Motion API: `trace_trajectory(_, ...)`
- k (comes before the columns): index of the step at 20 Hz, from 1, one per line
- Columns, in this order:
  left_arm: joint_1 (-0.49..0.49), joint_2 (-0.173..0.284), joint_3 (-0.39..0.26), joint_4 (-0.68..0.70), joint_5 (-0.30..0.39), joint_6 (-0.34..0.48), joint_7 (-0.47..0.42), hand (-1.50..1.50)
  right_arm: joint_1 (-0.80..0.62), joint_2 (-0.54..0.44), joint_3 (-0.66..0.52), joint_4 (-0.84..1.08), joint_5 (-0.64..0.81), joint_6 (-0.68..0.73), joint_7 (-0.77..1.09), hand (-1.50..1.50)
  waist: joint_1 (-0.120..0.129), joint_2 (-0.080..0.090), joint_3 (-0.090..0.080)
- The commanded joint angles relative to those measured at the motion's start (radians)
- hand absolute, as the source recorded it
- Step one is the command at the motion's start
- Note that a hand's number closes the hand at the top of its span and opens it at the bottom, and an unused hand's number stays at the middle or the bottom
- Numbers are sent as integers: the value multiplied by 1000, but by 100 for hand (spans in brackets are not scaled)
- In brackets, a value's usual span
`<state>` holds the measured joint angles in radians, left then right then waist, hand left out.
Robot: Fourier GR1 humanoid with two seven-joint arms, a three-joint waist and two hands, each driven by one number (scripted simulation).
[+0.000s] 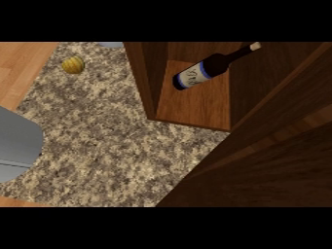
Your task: Pick up the wine, place it into the cabinet and close the cabinet
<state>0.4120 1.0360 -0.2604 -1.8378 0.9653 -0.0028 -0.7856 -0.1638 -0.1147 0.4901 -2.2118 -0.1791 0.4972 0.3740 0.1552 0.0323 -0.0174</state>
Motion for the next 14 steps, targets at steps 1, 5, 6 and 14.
trace_trajectory(1,-11,4,-2,-4,-7,-12,2,150,-130,109,-30,138,63,-129,35,150,30,9,-1)
trace_trajectory(5,-33,-6,-17,-9,-5,-18,13,150,-298,112,-73,262,115,-200,31,150,45,16,1)
trace_trajectory(6,-33,-2,-10,-6,-4,-26,9,150,-340,113,-81,285,137,-228,42,150,55,10,0)
trace_trajectory(14,-82,-9,-16,-7,1,-34,30,150,-649,114,-172,597,195,-368,38,150,79,34,5)
